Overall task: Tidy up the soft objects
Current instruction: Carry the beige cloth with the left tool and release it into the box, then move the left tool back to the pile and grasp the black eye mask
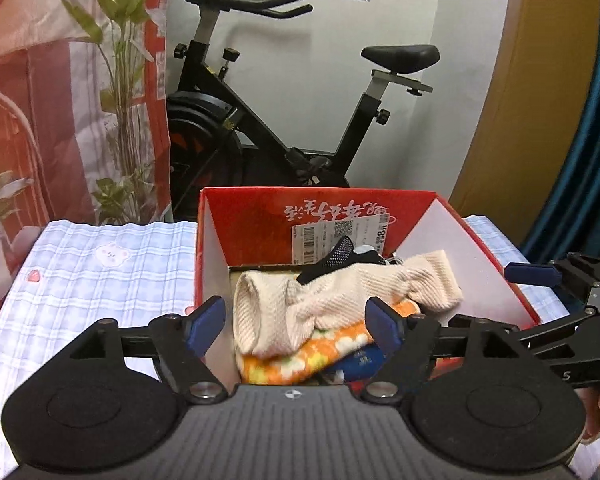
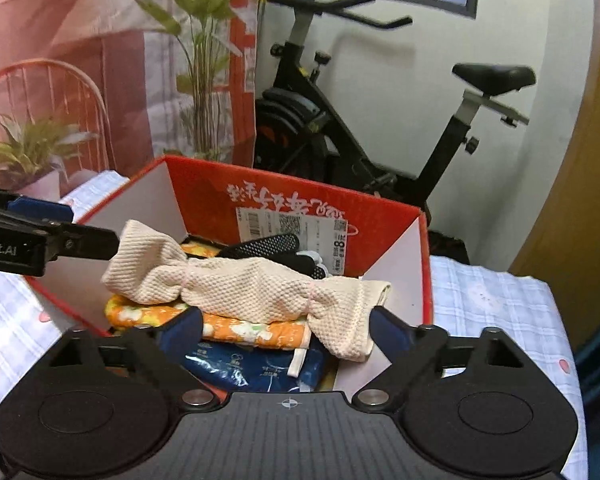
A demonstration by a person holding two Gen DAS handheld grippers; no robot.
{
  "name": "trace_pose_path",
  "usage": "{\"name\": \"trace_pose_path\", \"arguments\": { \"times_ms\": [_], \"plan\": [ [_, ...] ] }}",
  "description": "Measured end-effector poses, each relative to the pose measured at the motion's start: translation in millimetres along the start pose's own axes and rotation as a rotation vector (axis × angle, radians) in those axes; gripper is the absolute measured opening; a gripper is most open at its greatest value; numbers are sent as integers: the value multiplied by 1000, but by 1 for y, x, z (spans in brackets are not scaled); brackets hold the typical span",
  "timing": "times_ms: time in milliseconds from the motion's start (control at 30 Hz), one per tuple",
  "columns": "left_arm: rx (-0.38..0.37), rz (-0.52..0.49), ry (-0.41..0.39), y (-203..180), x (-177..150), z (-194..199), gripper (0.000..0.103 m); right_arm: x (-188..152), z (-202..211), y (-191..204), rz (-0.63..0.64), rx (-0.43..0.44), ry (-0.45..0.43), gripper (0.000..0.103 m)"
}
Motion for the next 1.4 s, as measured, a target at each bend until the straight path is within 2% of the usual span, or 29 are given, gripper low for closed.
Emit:
{"name": "trace_pose_path", "arguments": {
  "times_ms": [167, 367, 533, 700, 867, 1033, 1100, 1200, 1400],
  "plan": [
    [-6, 16, -15, -2, -21, 33, 79, -10, 35, 5, -15, 37, -55, 91],
    [-6, 19, -3, -6, -64, 57, 79, -35, 70, 9, -39, 78, -103, 96],
    [28, 114, 3, 5, -106, 70, 79, -69, 82, 19, -65, 126, -98, 102],
    [100, 235, 19, 23, -143, 73, 78, -106, 67, 36, -103, 146, -42, 102],
    [137, 292, 74, 35, -172, 67, 78, -130, 46, 61, -75, 159, 22, 99],
    [123, 378, 117, 43, -200, 61, 76, -141, 32, 76, -46, 172, 71, 95],
    [113, 422, 116, 42, -208, 61, 68, -146, 26, 79, -46, 183, 98, 93],
    [91, 420, 113, 37, -211, 60, 62, -151, 17, 79, -45, 192, 134, 90],
    [83, 374, 101, 24, -215, 56, 57, -152, 4, 81, -65, 214, 168, 91]
  ]
}}
Point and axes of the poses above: each gripper's, at about its wrist camera, not at the fingertips, and z roughly against the way its jaws point, y to its left, x to its top, the point moved 9 cm from there along -z, roughly the way its jaws point, and after that the axes turned 5 degrees about -z, right-handed, at the moved point
